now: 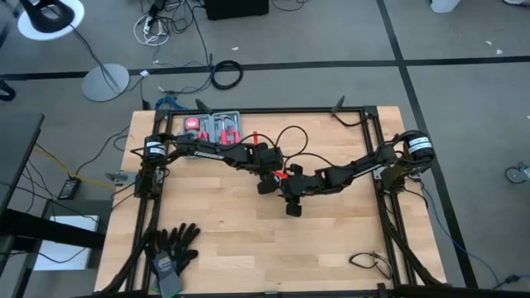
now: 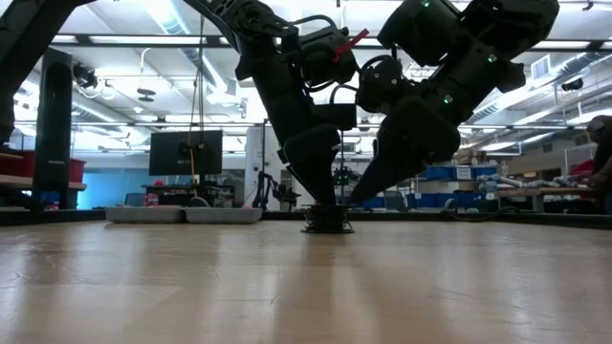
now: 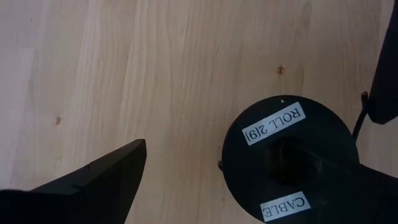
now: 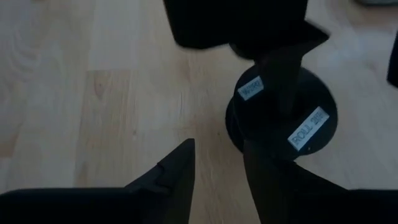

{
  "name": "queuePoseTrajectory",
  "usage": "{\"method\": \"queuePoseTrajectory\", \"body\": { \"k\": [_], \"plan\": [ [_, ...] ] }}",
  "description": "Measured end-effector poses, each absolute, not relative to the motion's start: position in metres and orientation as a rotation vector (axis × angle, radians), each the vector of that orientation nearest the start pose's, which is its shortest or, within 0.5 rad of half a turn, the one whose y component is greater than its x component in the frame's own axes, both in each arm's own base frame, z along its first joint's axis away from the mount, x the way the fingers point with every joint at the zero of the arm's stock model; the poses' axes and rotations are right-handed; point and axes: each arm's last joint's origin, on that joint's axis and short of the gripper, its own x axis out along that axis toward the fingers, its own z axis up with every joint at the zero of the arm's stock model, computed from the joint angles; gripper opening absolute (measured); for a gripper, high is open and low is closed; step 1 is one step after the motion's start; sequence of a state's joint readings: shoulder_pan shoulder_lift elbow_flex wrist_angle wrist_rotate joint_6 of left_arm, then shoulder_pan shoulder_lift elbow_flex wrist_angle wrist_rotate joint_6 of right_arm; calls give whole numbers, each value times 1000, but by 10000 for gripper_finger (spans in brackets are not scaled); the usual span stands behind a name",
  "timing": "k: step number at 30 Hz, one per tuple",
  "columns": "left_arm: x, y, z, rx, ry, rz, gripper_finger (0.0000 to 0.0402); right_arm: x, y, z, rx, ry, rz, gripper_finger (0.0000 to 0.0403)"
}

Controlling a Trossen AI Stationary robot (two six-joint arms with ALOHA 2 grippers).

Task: Coil cords
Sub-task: Uncoil the black wire from the spool

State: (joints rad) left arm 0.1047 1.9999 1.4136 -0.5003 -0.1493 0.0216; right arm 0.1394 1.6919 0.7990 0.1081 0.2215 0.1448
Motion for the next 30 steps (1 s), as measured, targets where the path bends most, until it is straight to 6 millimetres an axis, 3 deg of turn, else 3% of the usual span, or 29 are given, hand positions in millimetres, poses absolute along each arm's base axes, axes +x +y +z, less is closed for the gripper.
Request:
{"method": "queuePoseTrajectory", "body": {
  "k": [15, 23, 30],
  "plan": [
    [409, 47, 173, 44, 1091, 217, 396, 319, 37, 148, -30, 735, -164, 132],
    [409, 47, 173, 44, 1090, 217, 396, 323, 37, 126, -30, 790, -144, 125],
    [409, 47, 173, 44, 1091, 217, 396, 325, 39, 129, -27, 750, -161, 95]
  ]
}}
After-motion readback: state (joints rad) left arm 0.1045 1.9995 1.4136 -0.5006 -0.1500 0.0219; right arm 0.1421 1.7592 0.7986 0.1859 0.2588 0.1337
